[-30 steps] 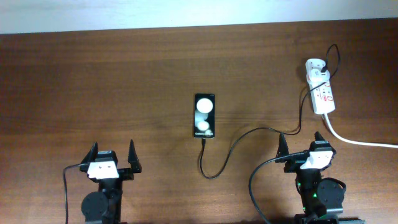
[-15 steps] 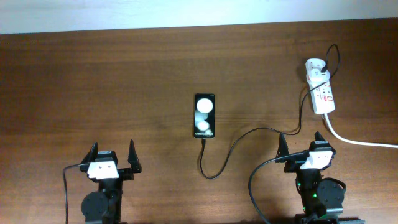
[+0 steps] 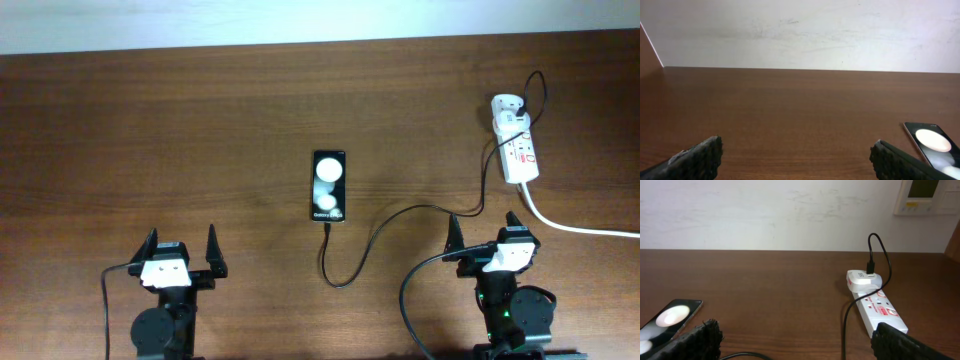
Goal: Plug charger to phone and switch on socket
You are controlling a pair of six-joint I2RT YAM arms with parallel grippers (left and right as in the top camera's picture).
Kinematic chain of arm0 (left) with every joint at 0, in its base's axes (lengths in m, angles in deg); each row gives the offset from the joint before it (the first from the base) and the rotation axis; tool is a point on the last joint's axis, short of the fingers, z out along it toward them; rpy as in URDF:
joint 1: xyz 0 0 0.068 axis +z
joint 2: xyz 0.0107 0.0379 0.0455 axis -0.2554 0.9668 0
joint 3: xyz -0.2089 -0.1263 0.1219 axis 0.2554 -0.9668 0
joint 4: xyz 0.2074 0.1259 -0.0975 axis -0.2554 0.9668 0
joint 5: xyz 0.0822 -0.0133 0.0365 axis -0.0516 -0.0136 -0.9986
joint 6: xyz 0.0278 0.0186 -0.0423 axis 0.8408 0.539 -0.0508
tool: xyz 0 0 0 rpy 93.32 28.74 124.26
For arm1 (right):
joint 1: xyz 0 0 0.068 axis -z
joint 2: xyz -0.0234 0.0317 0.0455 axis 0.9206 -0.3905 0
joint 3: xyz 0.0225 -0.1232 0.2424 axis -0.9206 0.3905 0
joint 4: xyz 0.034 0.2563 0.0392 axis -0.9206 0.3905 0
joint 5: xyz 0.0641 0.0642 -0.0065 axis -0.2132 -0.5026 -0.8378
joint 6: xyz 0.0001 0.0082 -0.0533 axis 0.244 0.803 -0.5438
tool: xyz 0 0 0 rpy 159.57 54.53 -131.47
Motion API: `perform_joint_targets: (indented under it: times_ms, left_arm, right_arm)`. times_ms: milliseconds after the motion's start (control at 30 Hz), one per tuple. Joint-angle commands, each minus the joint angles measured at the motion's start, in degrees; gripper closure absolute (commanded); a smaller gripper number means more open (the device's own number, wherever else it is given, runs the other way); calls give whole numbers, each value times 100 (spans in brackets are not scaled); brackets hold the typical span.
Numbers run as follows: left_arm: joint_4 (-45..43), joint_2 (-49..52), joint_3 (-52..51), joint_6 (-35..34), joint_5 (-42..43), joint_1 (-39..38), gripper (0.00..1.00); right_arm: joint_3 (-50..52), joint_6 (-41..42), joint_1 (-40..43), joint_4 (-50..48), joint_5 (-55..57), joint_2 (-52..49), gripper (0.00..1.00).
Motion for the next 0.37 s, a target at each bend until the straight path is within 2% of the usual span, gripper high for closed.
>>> perform_joint_targets:
  times_ms: [0,333]
  left_arm:
    - [33,-33,-13,87,4,39,1]
    - [33,-33,-13,87,2,39,1]
  right_arm:
    - [31,7,-48,33,-55,42,1]
    - [31,7,-48,33,-55,42,1]
